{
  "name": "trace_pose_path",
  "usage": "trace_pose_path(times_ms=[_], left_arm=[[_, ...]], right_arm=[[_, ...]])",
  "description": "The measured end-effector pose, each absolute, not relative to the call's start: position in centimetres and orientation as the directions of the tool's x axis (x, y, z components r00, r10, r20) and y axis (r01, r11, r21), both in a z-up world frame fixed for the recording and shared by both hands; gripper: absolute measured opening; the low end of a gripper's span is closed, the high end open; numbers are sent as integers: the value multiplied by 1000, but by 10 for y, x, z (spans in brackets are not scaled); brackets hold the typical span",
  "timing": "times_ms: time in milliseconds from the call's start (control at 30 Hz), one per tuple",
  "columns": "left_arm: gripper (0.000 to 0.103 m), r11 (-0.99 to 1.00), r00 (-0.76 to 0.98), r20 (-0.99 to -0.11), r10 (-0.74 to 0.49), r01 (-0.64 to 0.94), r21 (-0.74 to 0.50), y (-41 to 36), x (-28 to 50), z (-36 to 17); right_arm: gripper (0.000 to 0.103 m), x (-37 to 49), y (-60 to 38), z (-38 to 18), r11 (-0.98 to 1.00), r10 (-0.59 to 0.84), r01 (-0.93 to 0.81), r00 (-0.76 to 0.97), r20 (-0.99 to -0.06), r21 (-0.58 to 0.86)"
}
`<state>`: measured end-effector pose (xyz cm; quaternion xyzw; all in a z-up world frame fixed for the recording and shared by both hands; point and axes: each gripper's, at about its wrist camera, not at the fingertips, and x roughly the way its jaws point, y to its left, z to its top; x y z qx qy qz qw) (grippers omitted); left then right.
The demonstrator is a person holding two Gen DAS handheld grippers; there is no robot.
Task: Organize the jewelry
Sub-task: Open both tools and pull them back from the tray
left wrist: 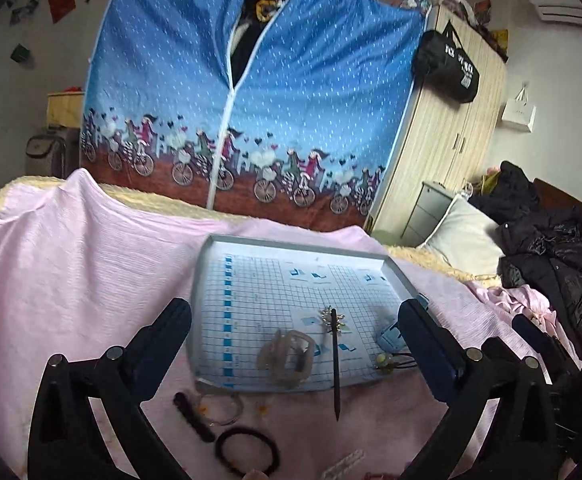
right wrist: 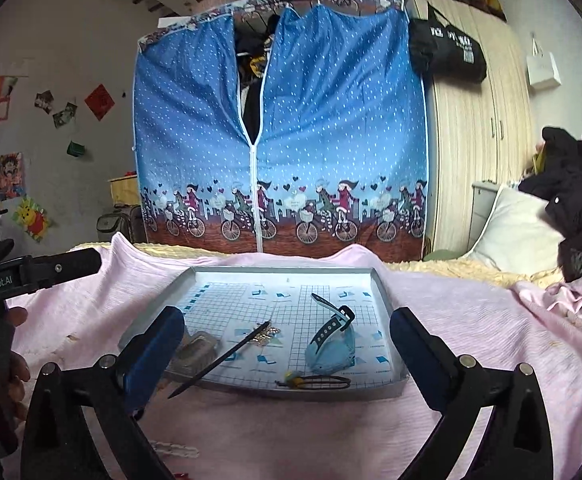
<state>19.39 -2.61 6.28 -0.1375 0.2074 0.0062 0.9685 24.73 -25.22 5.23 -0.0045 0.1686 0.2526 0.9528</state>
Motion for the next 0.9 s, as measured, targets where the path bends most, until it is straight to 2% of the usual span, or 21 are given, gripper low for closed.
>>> trace_pose_path(times_ms=[200,433,667,900], left_arm=[[101,961,935,-355,12,-108,-253,-8,140,64],[101,949,935,-354,16,-125,-289,5,94,48],[101,965,900,-434,-25,-92,-247,0,73,31],[101,977,861,-505,-56,-58,-206,-9,66,11]], right_arm=[[103,210,-246,61,864,493,-498,812,-311,70],[103,169,-247,56,865,481,-500,804,-349,40],[103,140,-256,46,881,453,-468,788,-418,71],[103,126,-251,29,888,423,-452,736,-529,82]])
